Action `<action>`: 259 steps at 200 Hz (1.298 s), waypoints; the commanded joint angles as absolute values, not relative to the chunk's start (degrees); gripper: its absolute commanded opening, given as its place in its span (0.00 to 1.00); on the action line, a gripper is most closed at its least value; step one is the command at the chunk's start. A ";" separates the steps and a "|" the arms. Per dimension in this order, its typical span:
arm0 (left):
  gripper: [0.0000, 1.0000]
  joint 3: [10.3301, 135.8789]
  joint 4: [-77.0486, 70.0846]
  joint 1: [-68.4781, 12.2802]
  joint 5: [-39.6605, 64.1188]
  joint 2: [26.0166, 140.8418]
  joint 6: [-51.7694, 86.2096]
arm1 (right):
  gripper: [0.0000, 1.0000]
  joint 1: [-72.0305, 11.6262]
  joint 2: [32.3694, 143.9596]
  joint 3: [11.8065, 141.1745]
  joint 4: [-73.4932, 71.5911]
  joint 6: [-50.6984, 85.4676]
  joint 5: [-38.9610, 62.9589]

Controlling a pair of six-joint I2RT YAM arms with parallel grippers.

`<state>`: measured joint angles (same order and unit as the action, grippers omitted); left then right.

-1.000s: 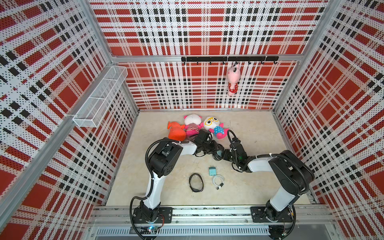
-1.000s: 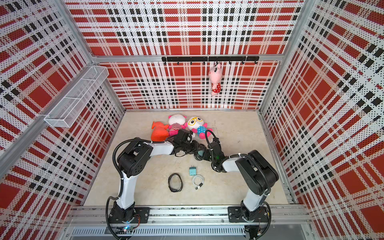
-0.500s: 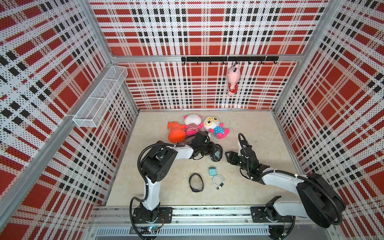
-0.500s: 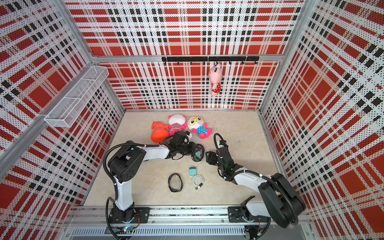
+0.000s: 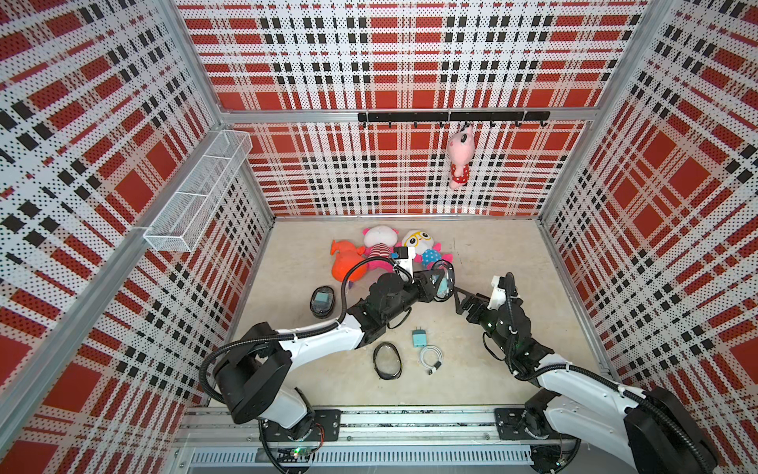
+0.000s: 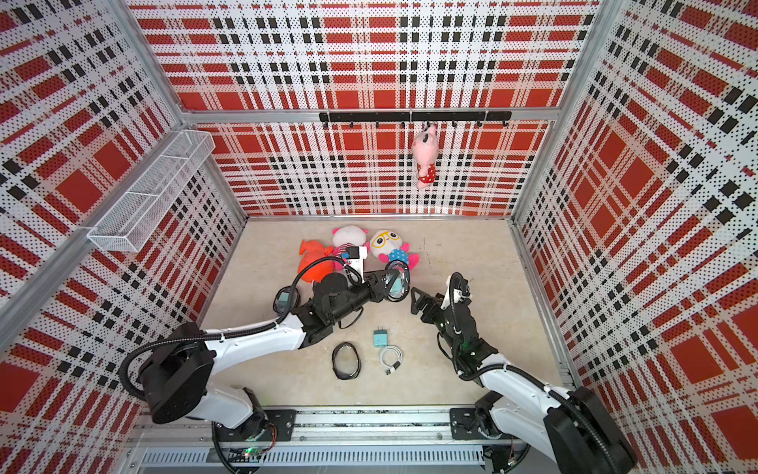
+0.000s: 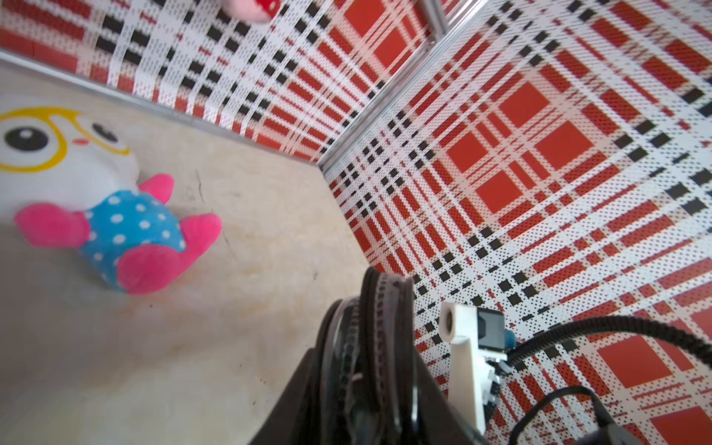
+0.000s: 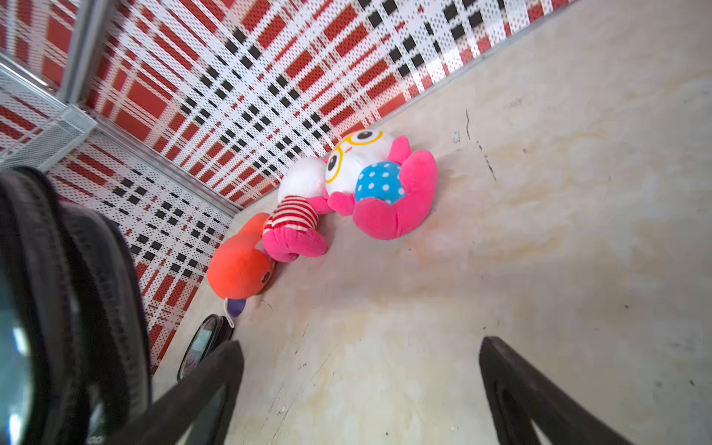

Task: Pack away charging kits
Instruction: Pick up the storage bag at the center of the board, then zip the zipper on the storage bag.

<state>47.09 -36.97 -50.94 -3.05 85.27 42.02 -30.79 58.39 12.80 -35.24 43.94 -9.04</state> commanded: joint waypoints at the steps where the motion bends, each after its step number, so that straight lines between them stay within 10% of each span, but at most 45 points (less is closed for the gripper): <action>1: 0.00 45.74 -49.00 -53.69 -11.94 83.41 34.73 | 1.00 -30.17 57.48 9.23 -52.40 39.43 -9.78; 95: 0.00 49.05 -54.25 -53.78 -13.45 82.88 32.59 | 0.60 -38.52 58.05 -0.18 -77.06 21.94 -8.85; 259: 0.00 55.73 -58.75 -70.26 -38.36 85.07 1.41 | 0.44 -50.10 61.36 5.99 -86.00 20.48 -4.38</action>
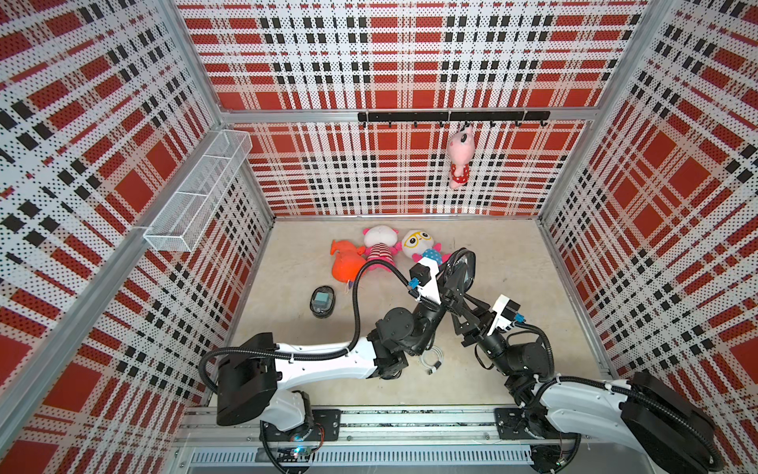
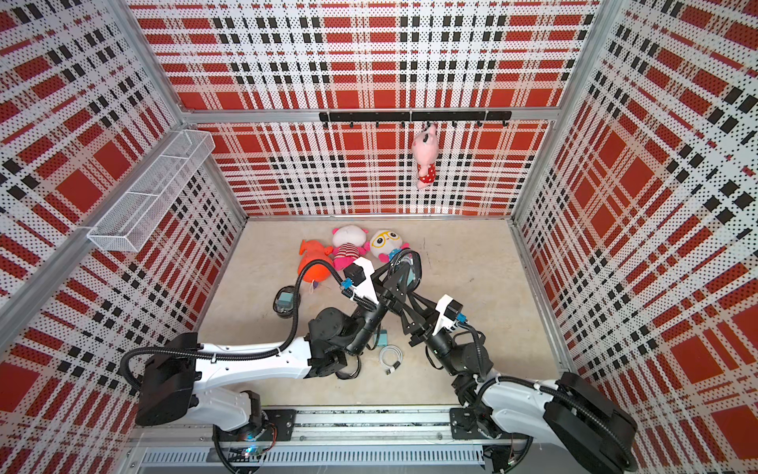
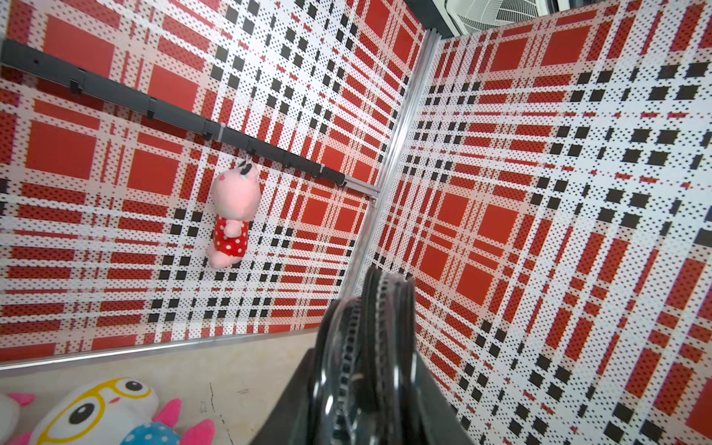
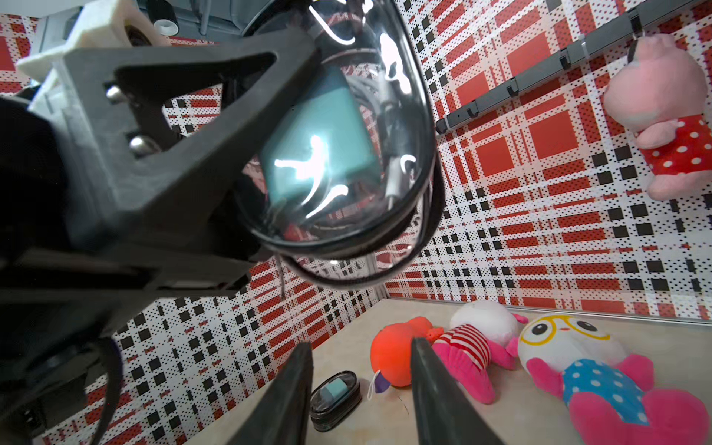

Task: Pack away charging kits
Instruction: Zip the zipper on the storage bag.

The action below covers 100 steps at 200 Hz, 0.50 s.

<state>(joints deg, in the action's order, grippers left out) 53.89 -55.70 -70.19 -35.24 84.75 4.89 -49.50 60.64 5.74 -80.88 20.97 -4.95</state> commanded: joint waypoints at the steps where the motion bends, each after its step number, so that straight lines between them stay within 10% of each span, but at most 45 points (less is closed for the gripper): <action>1: 0.00 55.73 -58.68 -70.29 -38.30 85.07 1.41 | 0.44 -50.10 61.40 5.94 -86.11 20.48 -4.34; 100: 0.00 57.32 -58.86 -71.24 -39.75 86.90 0.27 | 0.40 -50.10 58.69 9.60 -81.04 21.36 -3.54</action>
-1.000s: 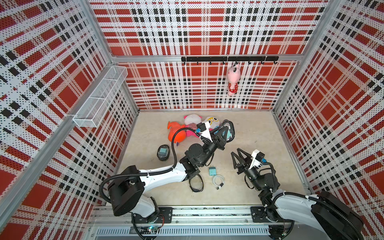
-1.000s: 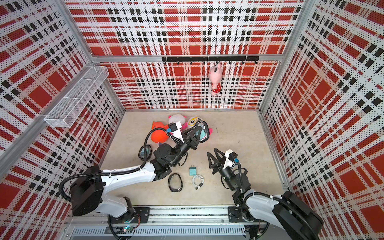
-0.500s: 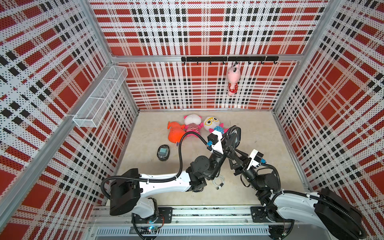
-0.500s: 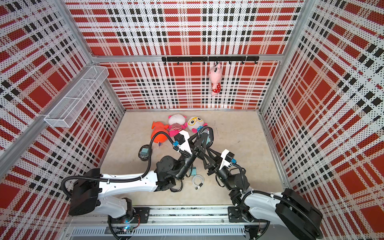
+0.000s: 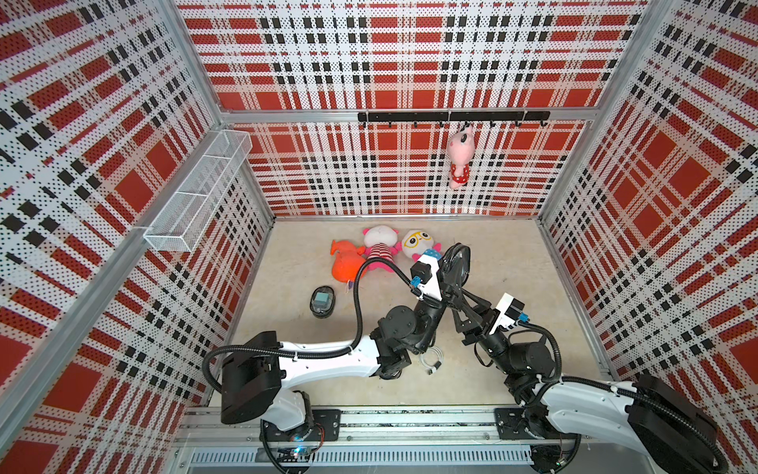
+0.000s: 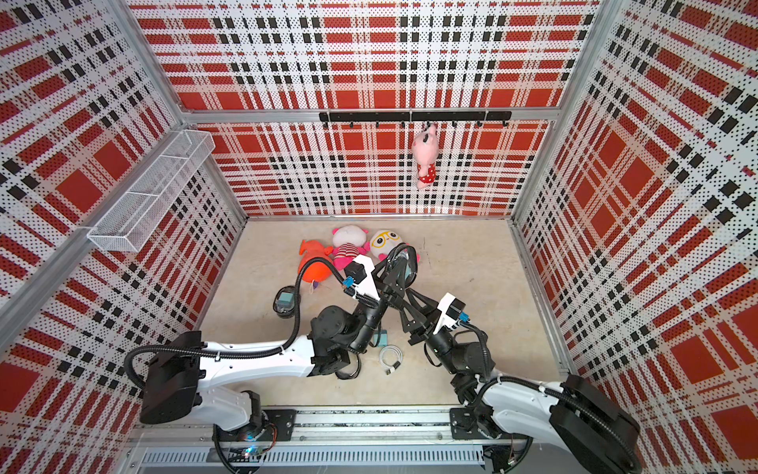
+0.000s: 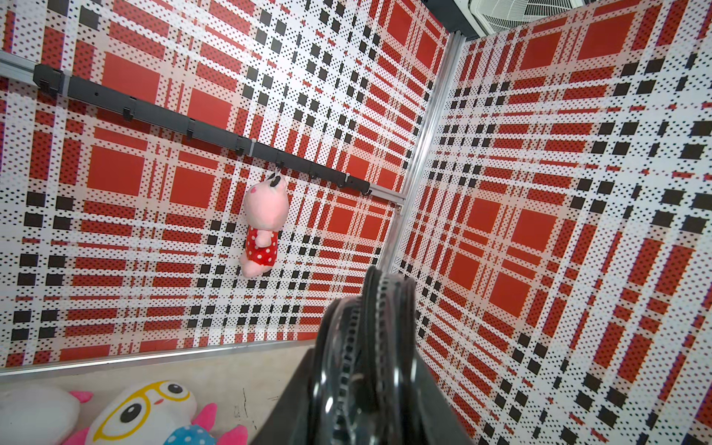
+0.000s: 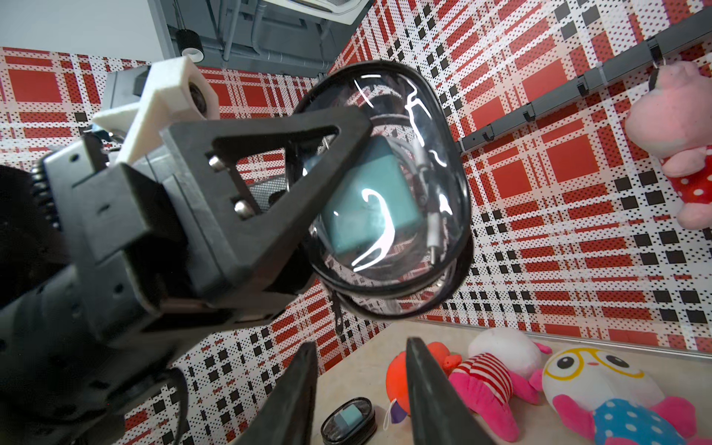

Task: Pack away charging kits
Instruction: Zip the zipper on the storage bag.

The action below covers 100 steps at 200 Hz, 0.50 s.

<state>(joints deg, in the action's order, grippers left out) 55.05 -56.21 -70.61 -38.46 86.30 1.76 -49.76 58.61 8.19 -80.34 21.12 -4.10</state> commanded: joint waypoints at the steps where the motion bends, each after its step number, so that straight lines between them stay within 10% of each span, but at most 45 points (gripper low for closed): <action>1: 0.00 57.31 -58.83 -71.21 -39.78 86.96 0.31 | 0.40 -50.10 58.75 9.63 -81.04 21.36 -3.53; 100: 0.00 57.53 -59.21 -71.69 -38.90 87.82 0.39 | 0.34 -50.10 60.25 12.22 -80.33 22.04 -3.05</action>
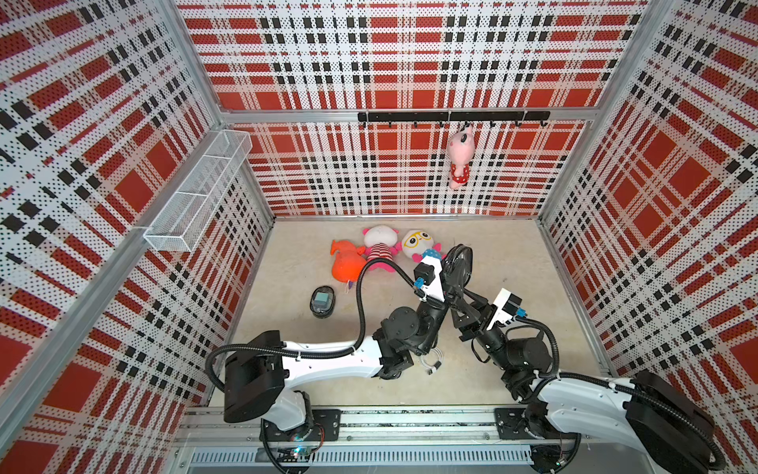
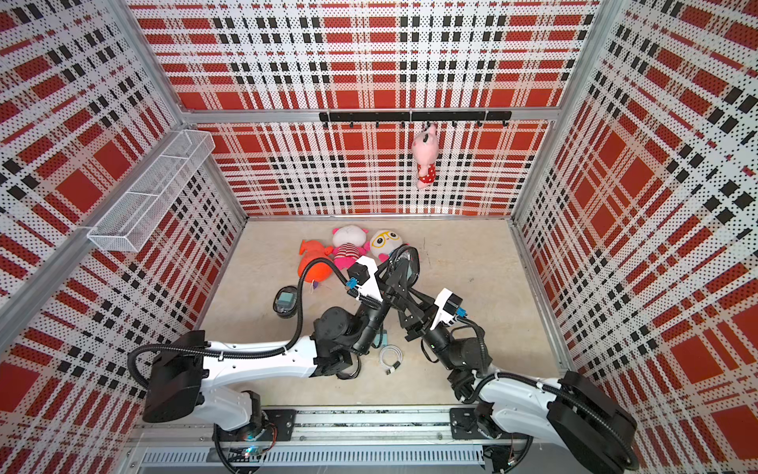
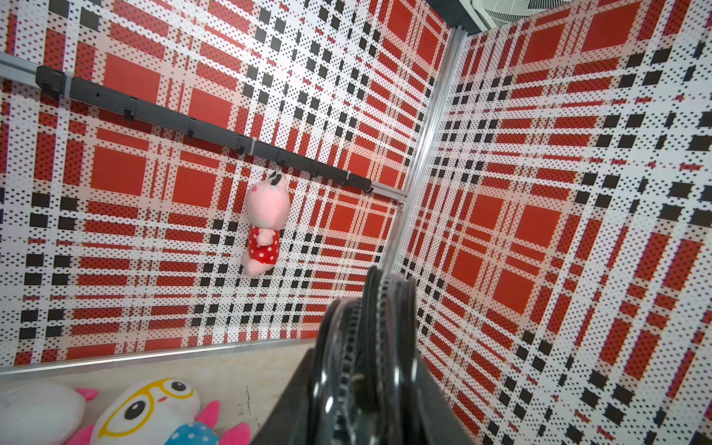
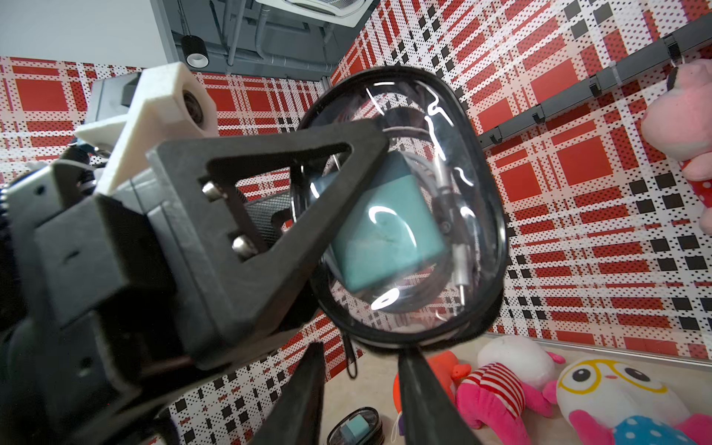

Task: Pack away charging kits
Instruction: Zip the zipper on the storage bag.

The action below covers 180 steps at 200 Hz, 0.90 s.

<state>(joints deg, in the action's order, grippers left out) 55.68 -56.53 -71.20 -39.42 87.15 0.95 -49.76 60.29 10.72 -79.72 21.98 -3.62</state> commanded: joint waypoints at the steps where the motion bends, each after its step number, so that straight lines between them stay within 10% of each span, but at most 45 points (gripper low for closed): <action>1: 0.00 57.55 -59.27 -71.66 -38.92 87.86 0.42 | 0.34 -50.10 60.27 12.22 -80.33 22.01 -3.06; 180: 0.00 54.44 -62.48 -71.55 -39.75 86.71 0.53 | 0.00 -50.10 62.68 12.87 -82.06 24.21 -5.48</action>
<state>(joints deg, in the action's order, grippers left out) 55.57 -59.29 -71.18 -39.51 87.66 0.97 -49.76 62.37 12.21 -79.59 23.92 -4.78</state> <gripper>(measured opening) 0.341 0.043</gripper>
